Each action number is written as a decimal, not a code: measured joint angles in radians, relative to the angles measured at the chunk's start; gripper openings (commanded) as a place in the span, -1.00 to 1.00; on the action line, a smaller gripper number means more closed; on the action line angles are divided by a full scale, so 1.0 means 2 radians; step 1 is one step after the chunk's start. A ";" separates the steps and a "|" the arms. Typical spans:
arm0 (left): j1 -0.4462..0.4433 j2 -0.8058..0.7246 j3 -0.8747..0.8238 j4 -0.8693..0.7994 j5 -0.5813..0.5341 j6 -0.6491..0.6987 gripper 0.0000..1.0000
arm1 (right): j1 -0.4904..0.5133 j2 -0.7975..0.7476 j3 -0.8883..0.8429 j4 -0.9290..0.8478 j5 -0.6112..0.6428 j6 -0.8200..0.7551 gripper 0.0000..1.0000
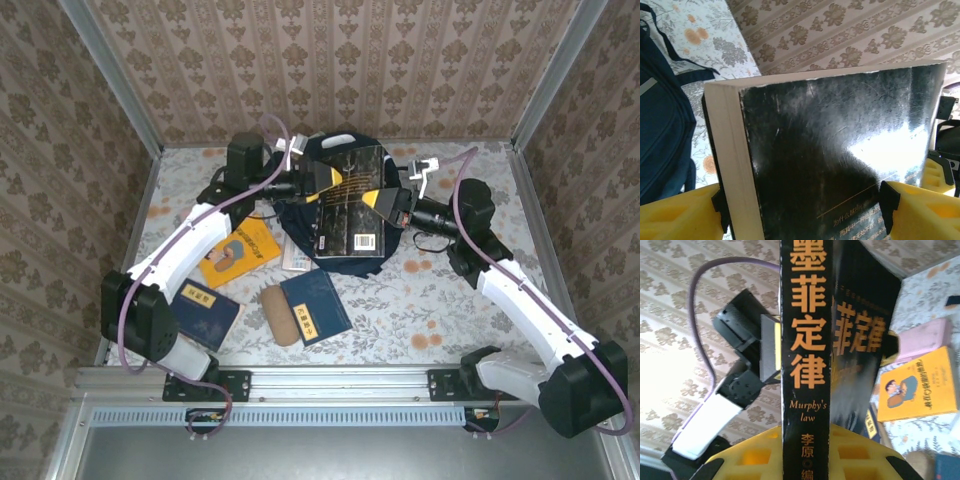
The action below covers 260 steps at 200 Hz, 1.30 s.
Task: Pack the student bag
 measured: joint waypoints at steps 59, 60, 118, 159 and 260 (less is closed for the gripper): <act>0.006 -0.005 -0.018 0.056 0.019 -0.039 0.62 | 0.000 0.023 0.006 0.061 -0.024 0.042 -1.00; 0.006 -0.005 -0.018 0.057 0.019 -0.040 0.62 | 0.000 0.023 0.006 0.062 -0.024 0.043 -1.00; 0.007 -0.014 -0.077 0.191 0.032 -0.150 0.70 | -0.001 0.025 0.006 0.074 -0.033 0.048 -1.00; 0.007 -0.016 -0.102 0.311 0.034 -0.240 0.04 | -0.003 0.025 0.010 0.027 -0.029 0.011 -1.00; 0.022 -0.045 -0.138 0.316 -0.008 -0.216 -1.00 | -0.011 0.025 0.025 -0.052 0.007 -0.052 0.72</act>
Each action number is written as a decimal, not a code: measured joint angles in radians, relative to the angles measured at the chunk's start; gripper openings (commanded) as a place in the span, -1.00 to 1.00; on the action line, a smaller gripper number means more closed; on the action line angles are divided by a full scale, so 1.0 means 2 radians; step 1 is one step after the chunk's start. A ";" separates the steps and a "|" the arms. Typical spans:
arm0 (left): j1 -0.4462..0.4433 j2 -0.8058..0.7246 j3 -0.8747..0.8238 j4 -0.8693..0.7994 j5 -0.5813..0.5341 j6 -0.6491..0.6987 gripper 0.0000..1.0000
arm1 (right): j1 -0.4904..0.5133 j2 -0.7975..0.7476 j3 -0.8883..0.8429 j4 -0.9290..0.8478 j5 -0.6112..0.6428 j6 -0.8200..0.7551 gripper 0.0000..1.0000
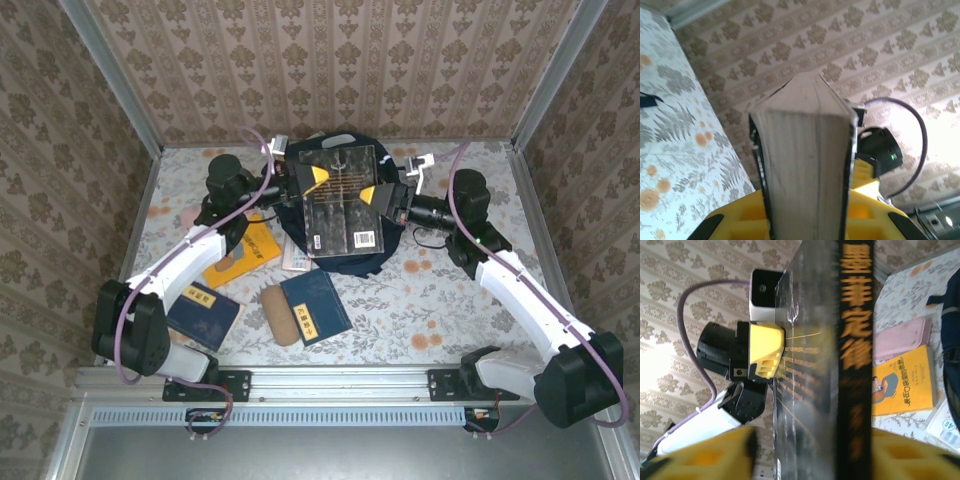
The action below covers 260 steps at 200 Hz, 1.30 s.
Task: Pack the student bag
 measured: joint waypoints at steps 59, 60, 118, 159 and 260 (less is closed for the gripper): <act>0.004 -0.019 -0.055 0.078 -0.198 -0.047 -1.00 | 0.034 0.030 -0.076 0.182 0.074 0.123 0.99; 0.004 -0.019 -0.055 0.079 -0.201 -0.047 -1.00 | 0.034 0.030 -0.077 0.183 0.076 0.124 0.99; -0.009 -0.007 -0.057 0.146 -0.303 -0.085 -1.00 | 0.075 0.022 -0.115 0.240 0.196 0.159 0.84; -0.031 0.008 -0.057 0.149 -0.311 -0.093 -1.00 | 0.088 0.042 -0.108 0.280 0.222 0.169 0.59; -0.039 0.012 -0.053 0.147 -0.315 -0.096 -0.56 | 0.093 0.055 -0.088 0.271 0.247 0.149 -1.00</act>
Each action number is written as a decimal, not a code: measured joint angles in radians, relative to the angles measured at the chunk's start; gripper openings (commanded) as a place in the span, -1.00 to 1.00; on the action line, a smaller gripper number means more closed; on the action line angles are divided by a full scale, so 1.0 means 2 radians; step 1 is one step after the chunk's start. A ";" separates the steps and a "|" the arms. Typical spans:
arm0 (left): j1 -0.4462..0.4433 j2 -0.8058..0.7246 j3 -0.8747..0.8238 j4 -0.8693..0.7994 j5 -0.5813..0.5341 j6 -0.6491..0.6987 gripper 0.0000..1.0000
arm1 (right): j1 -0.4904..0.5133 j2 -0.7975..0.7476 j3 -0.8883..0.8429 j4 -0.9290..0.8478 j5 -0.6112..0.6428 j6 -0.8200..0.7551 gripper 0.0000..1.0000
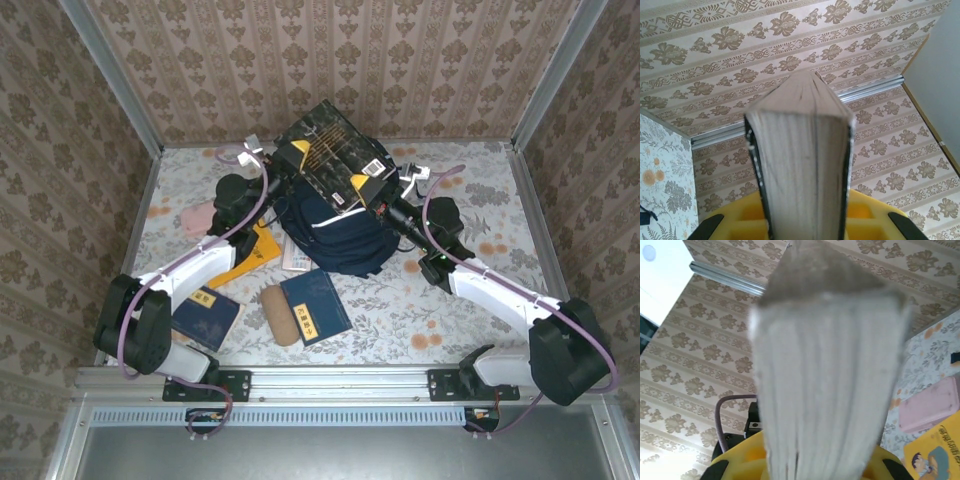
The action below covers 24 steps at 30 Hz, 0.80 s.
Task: Pack the student bag
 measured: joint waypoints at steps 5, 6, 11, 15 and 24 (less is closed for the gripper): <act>0.011 -0.002 0.009 -0.073 0.041 0.048 0.30 | -0.005 -0.065 0.000 -0.117 0.027 -0.059 -1.00; 0.015 -0.004 0.024 -0.120 0.048 0.077 0.33 | -0.006 -0.087 0.001 -0.155 0.044 -0.076 -1.00; -0.002 0.021 0.210 -0.432 0.033 0.299 0.45 | -0.014 -0.179 0.019 -0.352 0.150 -0.156 -1.00; -0.048 0.093 0.357 -0.585 0.004 0.459 0.51 | -0.033 -0.220 0.025 -0.464 0.221 -0.195 -1.00; -0.058 0.380 0.577 -0.815 0.045 0.646 0.51 | -0.088 -0.286 -0.004 -0.573 0.255 -0.225 -1.00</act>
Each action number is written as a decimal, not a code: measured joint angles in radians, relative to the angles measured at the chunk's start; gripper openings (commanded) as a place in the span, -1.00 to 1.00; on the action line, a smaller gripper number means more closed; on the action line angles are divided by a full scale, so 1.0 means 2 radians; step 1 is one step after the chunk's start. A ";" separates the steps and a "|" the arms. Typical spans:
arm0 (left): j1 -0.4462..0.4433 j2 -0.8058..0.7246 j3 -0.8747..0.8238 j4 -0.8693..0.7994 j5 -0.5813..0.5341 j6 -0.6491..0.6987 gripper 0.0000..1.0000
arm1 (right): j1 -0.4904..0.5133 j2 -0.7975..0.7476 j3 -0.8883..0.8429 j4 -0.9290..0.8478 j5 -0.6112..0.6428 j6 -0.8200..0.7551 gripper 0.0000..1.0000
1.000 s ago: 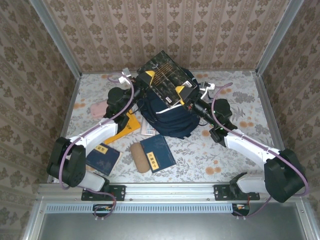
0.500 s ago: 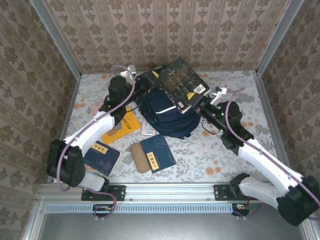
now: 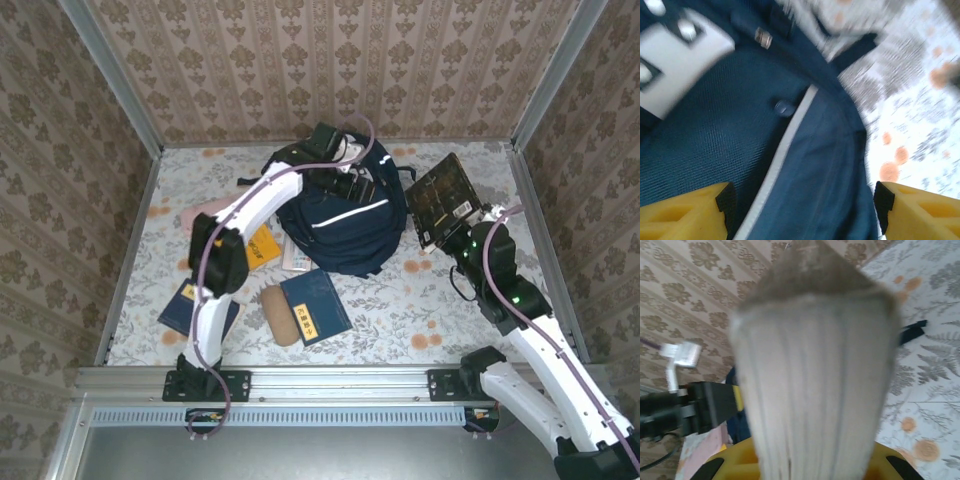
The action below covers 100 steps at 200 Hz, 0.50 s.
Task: Pack the student bag
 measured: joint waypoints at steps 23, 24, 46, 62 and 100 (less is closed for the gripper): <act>0.024 0.056 0.006 -0.025 0.046 0.007 0.47 | -0.008 -0.014 -0.007 -0.017 -0.001 -0.010 -1.00; 0.025 0.057 0.006 -0.026 0.048 0.007 0.46 | -0.009 -0.014 -0.008 -0.018 -0.001 -0.010 -1.00; 0.042 0.073 0.013 -0.029 0.095 0.005 0.43 | -0.015 -0.024 -0.013 -0.031 -0.006 -0.020 -1.00; 0.042 0.073 0.020 -0.028 0.120 0.005 0.39 | -0.022 -0.028 -0.016 -0.038 -0.009 -0.023 -1.00; 0.026 0.073 0.022 -0.023 0.167 0.005 0.31 | -0.037 -0.030 -0.022 -0.042 -0.019 -0.031 -1.00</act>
